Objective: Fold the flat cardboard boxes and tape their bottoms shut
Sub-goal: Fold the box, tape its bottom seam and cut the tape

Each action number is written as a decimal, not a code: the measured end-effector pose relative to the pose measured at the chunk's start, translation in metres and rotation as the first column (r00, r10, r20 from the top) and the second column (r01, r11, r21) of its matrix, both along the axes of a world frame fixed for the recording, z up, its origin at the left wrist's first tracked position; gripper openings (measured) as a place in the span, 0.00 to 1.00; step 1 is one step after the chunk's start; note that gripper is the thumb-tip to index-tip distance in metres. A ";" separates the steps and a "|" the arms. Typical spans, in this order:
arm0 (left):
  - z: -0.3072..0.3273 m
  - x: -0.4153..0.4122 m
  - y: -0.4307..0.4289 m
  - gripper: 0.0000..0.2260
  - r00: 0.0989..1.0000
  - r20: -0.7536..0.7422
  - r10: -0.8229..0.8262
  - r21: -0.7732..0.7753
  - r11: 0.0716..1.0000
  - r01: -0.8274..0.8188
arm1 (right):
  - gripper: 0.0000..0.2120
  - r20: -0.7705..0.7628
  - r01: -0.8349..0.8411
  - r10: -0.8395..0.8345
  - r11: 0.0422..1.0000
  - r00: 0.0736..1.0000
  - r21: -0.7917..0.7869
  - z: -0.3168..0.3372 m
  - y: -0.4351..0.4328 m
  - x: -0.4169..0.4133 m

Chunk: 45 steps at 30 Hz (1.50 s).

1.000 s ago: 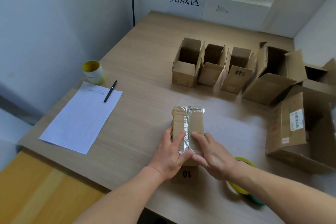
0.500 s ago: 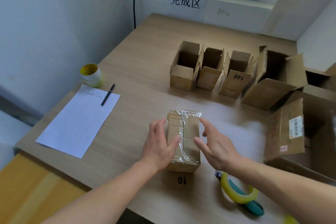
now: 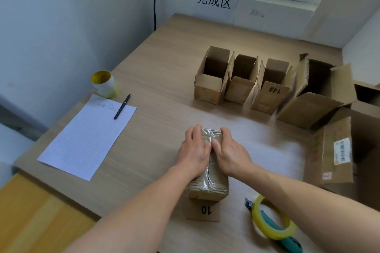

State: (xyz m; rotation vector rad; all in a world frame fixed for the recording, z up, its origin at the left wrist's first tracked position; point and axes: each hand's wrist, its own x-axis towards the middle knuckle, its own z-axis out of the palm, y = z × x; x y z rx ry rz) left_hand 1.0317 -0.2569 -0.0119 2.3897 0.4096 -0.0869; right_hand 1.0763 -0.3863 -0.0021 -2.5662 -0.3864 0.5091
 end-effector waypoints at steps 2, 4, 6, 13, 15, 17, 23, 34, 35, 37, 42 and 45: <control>0.000 0.001 -0.001 0.29 1.000 -0.007 0.027 -0.029 0.999 -0.027 | 0.27 -0.004 0.010 -0.010 1.000 1.000 -0.028 0.002 0.001 -0.001; 0.000 0.001 -0.001 0.32 0.998 -0.031 0.060 -0.066 0.996 -0.062 | 0.29 -0.004 0.019 -0.019 0.999 1.000 -0.041 0.002 0.002 -0.003; 0.000 0.000 -0.001 0.33 0.994 -0.060 0.086 -0.095 0.991 -0.092 | 0.30 -0.004 0.038 -0.039 0.998 0.999 -0.043 0.001 0.002 -0.005; 0.000 0.002 0.000 0.30 0.986 -0.085 0.142 -0.160 0.975 -0.155 | 0.23 -0.053 0.187 -0.185 0.982 0.981 0.031 -0.002 0.003 -0.006; 0.000 0.002 0.000 0.29 0.986 -0.082 0.147 -0.155 0.975 -0.158 | 0.19 -0.073 0.208 -0.205 0.977 0.976 0.045 -0.004 0.002 -0.007; 0.000 0.002 0.001 0.27 0.984 -0.087 0.155 -0.137 0.977 -0.166 | 0.19 -0.047 0.182 -0.181 0.983 0.982 0.025 -0.003 0.001 -0.006; 0.006 0.004 -0.003 0.26 0.967 -0.178 0.184 -0.014 0.982 -0.190 | 0.33 -0.017 0.071 -0.076 0.974 0.997 -0.215 0.001 -0.004 -0.003; -0.001 0.037 0.010 0.13 0.995 -0.090 -0.030 0.012 0.999 0.031 | 0.18 -0.001 -0.151 0.151 0.988 0.988 -0.027 0.000 -0.002 0.013; -0.001 0.043 0.012 0.13 0.988 -0.155 -0.028 -0.026 0.999 0.025 | 0.17 -0.009 -0.154 0.154 0.988 0.988 -0.028 -0.001 -0.002 0.013; 0.002 0.049 0.015 0.18 0.972 -0.236 0.007 -0.151 0.987 -0.044 | 0.17 -0.041 -0.155 0.154 0.987 0.987 -0.036 0.000 -0.004 0.015; 0.012 -0.026 0.010 0.41 0.991 0.033 -0.131 0.019 0.991 0.130 | 0.32 -0.180 -0.164 0.152 0.985 0.972 -0.056 0.020 -0.004 0.017; -0.003 -0.075 0.010 0.49 0.896 0.077 -0.437 0.254 0.878 0.406 | 0.36 -0.041 -0.183 0.183 0.983 0.982 -0.006 0.031 -0.014 0.005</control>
